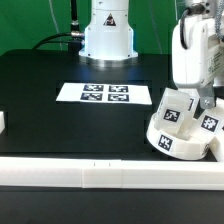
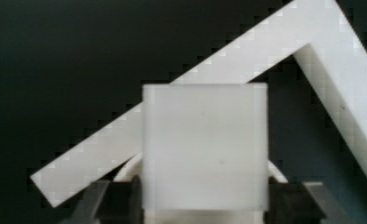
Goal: Assemble stool
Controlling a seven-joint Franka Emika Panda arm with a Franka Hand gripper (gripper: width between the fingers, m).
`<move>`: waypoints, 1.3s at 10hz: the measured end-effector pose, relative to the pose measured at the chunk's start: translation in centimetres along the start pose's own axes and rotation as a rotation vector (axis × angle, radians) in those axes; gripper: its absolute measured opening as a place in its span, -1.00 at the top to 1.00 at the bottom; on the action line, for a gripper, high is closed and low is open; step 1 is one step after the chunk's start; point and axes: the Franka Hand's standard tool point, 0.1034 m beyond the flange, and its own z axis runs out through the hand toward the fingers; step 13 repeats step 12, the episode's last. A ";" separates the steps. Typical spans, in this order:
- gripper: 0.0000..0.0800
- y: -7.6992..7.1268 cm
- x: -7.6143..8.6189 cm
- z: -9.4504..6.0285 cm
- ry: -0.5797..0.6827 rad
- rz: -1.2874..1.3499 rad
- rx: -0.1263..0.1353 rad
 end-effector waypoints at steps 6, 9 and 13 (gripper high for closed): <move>-0.53 -0.1 -0.9 -3.8 -0.049 -0.093 0.010; -0.62 0.1 -0.6 -3.0 -0.036 -0.094 0.004; -0.62 0.1 -0.6 -2.9 -0.036 -0.094 0.004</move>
Offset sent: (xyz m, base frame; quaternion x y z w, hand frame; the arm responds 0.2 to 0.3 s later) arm -0.0201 -0.0062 0.0380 -0.0161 -0.0166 -0.0337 0.9992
